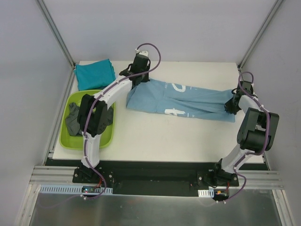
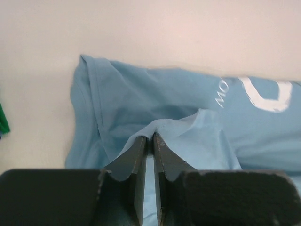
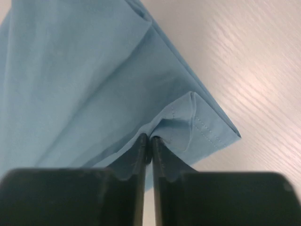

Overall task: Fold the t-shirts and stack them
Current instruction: Fold the other side of the tshirt into a rectangle, then rotate the tshirt 90 degrees, then grab the bottom of the folded rectangular tshirt with both arms, then fold the folded rectangular tshirt in 1/3 of the way

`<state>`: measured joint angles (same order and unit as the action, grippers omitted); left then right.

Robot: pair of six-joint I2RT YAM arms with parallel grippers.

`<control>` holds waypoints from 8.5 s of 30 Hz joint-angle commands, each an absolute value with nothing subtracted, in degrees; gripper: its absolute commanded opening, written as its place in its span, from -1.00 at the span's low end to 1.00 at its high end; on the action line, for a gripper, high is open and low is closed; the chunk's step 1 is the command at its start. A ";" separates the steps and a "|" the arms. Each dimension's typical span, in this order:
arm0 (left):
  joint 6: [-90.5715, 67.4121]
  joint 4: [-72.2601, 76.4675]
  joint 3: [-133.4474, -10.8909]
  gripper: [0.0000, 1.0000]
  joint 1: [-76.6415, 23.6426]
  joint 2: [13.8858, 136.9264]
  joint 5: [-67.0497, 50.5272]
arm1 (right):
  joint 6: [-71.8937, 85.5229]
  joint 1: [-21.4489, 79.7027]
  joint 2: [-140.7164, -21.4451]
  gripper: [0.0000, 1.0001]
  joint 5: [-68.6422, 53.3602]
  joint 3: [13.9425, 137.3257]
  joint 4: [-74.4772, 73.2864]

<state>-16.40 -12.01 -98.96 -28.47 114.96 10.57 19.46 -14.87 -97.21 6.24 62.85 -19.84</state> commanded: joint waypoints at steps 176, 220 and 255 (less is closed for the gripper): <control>-52.47 -26.72 -32.17 -0.44 -45.00 74.53 -9.32 | 2.54 76.37 -83.05 -0.33 16.61 43.95 -25.05; -40.62 -15.30 -53.42 -1.00 -39.74 72.84 7.92 | -10.71 55.21 -75.67 -0.99 19.08 56.07 -20.40; -28.83 -11.86 -86.65 -1.00 -23.56 111.17 -3.86 | -16.79 30.50 -107.57 -0.99 6.85 80.77 -13.18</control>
